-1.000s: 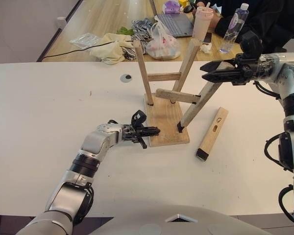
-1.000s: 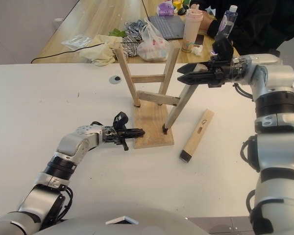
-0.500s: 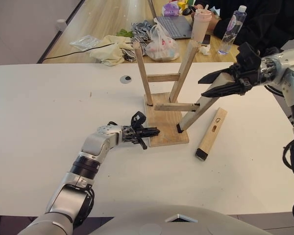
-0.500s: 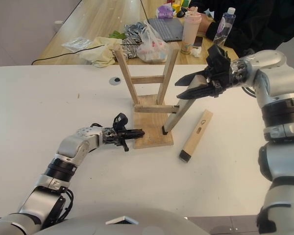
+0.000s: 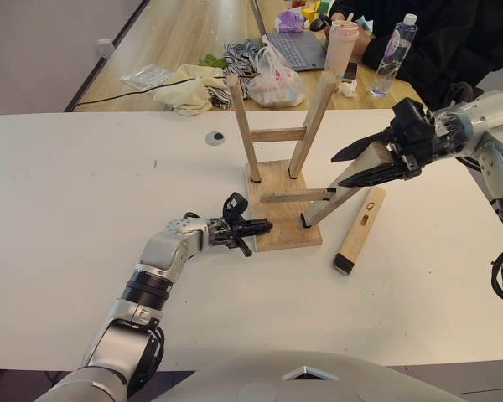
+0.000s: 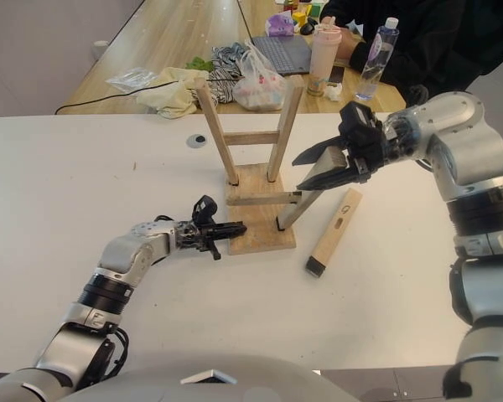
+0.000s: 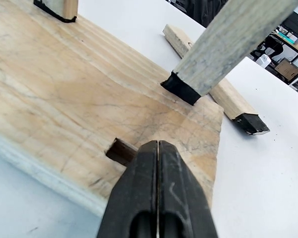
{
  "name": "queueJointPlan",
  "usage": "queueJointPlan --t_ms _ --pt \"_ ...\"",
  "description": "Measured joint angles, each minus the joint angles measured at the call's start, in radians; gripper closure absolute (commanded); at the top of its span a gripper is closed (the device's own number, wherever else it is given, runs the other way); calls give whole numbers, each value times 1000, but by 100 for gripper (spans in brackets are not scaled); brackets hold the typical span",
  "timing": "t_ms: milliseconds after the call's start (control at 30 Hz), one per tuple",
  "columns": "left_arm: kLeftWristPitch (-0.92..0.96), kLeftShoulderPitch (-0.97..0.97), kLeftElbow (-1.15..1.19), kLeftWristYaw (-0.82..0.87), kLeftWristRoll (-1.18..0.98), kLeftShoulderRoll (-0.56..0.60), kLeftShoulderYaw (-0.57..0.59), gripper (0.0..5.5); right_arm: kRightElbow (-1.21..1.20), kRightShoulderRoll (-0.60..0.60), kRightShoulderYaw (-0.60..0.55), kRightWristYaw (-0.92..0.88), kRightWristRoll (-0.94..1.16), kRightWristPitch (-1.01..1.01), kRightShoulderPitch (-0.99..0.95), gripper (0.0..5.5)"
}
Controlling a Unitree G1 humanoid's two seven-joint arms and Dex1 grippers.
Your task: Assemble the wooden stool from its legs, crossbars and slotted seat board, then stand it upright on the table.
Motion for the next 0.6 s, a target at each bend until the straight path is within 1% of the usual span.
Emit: queueJointPlan --t_ms 133,367,467,600 --pt "0 2 1 5 0 -5 10 550 24 12 0 -9 4 6 -3 345" --pt "-4 4 9 10 0 -19 15 550 197 120 0 -8 14 12 -74 345" --pt "-5 6 9 12 0 -26 16 550 233 128 0 -4 14 3 -86 345" --pt "-6 9 9 11 -1 -29 23 550 206 116 0 -1 14 1 -76 345"
